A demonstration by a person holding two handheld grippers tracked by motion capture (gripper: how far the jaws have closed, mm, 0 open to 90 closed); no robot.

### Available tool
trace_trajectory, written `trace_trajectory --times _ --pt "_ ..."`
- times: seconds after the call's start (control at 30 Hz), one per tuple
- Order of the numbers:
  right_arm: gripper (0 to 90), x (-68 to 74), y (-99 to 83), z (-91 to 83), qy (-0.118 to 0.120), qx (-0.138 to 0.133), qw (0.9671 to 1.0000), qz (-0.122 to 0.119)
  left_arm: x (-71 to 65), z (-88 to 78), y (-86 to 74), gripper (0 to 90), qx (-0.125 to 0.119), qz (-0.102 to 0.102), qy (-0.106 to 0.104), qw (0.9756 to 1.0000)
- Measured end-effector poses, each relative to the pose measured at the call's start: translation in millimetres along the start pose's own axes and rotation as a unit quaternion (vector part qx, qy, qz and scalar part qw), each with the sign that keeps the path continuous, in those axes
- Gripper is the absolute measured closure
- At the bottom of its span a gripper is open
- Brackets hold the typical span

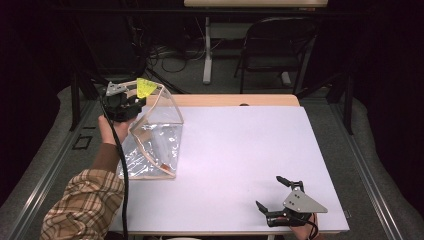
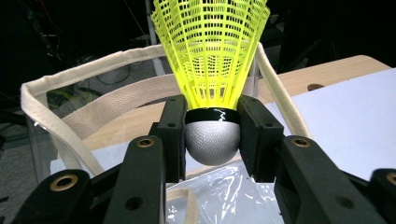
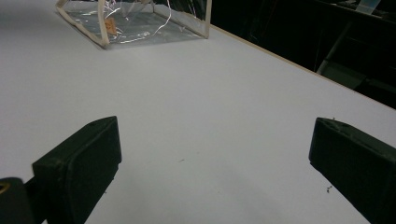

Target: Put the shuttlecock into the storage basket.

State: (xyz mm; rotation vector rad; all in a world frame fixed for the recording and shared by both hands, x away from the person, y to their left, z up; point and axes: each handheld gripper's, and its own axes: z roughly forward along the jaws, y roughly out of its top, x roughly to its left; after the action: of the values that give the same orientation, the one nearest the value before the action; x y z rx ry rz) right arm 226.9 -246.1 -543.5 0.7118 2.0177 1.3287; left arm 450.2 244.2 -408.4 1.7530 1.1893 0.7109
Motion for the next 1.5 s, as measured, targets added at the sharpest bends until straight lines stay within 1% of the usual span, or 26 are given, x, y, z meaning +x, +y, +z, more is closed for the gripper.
trace_trajectory --times 0.5,0.97,1.0,1.33,1.5 --pt "1.8 0.1 0.0 0.2 0.000 0.001 1.0000 0.000 -0.7 4.1 -1.4 65.0 0.015 0.000 -0.010 0.9998" --pt "1.9 0.2 0.0 0.5 0.001 0.001 1.0000 -0.001 -0.3 6.7 -2.1 65.0 0.028 -0.001 -0.016 0.9995" --pt "1.9 0.2 0.0 0.5 0.001 0.001 1.0000 -0.001 -0.5 7.4 -2.4 65.0 0.028 -0.004 -0.017 0.9995" --pt "1.9 0.2 0.0 0.7 0.001 0.001 1.0000 -0.001 -0.6 9.7 -2.7 64.9 0.036 -0.004 -0.018 0.9992" --pt "1.9 0.4 0.0 0.7 0.001 0.001 1.0000 -0.001 -0.6 11.8 -3.4 64.8 0.042 -0.006 -0.022 0.9989"
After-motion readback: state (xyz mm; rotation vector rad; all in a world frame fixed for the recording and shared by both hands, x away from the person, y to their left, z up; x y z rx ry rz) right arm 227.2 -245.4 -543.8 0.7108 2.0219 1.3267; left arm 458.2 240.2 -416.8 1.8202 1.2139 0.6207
